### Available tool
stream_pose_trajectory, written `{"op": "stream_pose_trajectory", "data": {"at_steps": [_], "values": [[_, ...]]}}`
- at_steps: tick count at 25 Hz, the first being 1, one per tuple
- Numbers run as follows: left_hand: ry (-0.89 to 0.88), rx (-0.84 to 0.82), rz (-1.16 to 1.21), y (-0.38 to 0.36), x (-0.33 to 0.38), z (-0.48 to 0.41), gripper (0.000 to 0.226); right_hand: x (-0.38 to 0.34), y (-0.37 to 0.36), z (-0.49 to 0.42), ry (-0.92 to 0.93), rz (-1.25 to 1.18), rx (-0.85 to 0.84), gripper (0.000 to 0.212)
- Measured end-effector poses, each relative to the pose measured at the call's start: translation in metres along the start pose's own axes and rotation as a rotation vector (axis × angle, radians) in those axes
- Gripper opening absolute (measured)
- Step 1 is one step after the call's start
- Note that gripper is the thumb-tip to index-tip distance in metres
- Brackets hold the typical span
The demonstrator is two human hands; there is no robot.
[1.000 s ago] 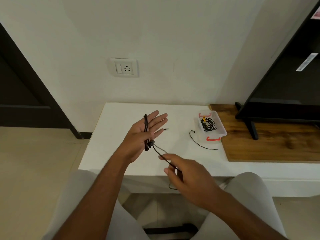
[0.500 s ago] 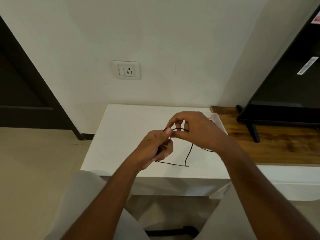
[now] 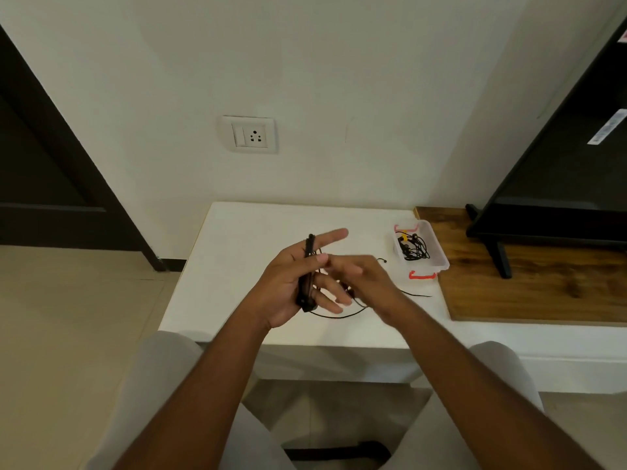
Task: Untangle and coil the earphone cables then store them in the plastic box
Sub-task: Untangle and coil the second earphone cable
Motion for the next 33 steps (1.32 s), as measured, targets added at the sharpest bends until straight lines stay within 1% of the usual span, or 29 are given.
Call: {"op": "stream_pose_trajectory", "data": {"at_steps": [2,4,6,8,9,13,16,18,19,20,21,22,23,24,26,27,29,31,32,33], "values": [[-0.020,0.022,0.052,0.007,0.002,-0.002,0.047,0.026,-0.022,0.020,-0.145,0.011,-0.051,0.017],[-0.047,0.065,0.089,0.019,0.003,-0.004,0.057,0.044,-0.045,0.045,-0.285,0.000,-0.124,0.024],[-0.066,0.116,0.105,0.033,0.002,-0.006,0.067,0.046,-0.058,0.071,-0.281,0.136,-0.238,0.028],[-0.076,0.170,0.081,0.045,0.000,-0.009,0.070,0.034,-0.060,0.088,-0.197,0.313,-0.308,0.030],[-0.078,0.193,0.038,0.049,-0.002,-0.010,0.069,0.023,-0.058,0.091,-0.136,0.384,-0.296,0.029],[-0.077,0.199,-0.326,0.047,-0.012,-0.012,0.051,-0.031,-0.037,0.086,0.089,0.536,-0.073,0.023],[-0.046,0.183,-0.353,0.037,-0.019,-0.010,0.042,-0.065,-0.027,0.068,0.237,0.636,-0.019,0.021],[-0.038,0.153,-0.311,0.028,-0.020,-0.009,0.025,-0.080,-0.017,0.052,0.290,0.679,0.009,0.019],[-0.025,0.145,-0.289,0.023,-0.021,-0.009,0.036,-0.086,-0.011,0.042,0.304,0.703,0.026,0.015],[0.006,0.144,-0.267,0.020,-0.022,-0.009,0.053,-0.090,-0.005,0.032,0.314,0.746,0.047,0.012],[0.037,0.143,-0.256,0.019,-0.024,-0.008,0.065,-0.093,0.001,0.023,0.324,0.804,0.077,0.010],[0.047,0.139,-0.243,0.018,-0.024,-0.008,0.067,-0.093,0.008,0.013,0.332,0.855,0.121,0.011],[0.041,0.124,-0.236,0.016,-0.023,-0.007,0.060,-0.091,0.015,0.004,0.336,0.860,0.173,0.013],[0.030,0.105,-0.230,0.016,-0.022,-0.006,0.051,-0.087,0.021,-0.003,0.332,0.792,0.212,0.013],[0.010,0.087,-0.206,0.014,-0.018,-0.005,0.039,-0.070,0.025,-0.014,0.283,0.497,0.234,0.007],[0.001,0.089,-0.182,0.014,-0.016,-0.005,0.037,-0.059,0.024,-0.017,0.243,0.359,0.232,0.006],[-0.015,0.084,-0.109,0.013,-0.012,-0.005,0.035,-0.028,0.013,-0.018,0.134,0.162,0.188,0.011],[-0.017,0.062,-0.022,0.012,-0.008,-0.004,0.036,0.002,-0.006,-0.010,0.015,0.047,0.084,0.017],[-0.020,0.052,0.020,0.011,-0.006,-0.004,0.039,0.016,-0.016,-0.004,-0.041,0.049,0.027,0.021],[-0.027,0.056,0.053,0.013,-0.005,-0.005,0.041,0.027,-0.026,0.006,-0.082,0.105,-0.037,0.022]]}}
Point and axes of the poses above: each hand's wrist, its own z-axis away from the middle knuckle, its own y-axis out of the back of the hand, x = y × z, the point moved 8 cm from there along -z, towards the middle knuckle, and after that the axes turned 10 degrees about x, right-handed, at the moved point
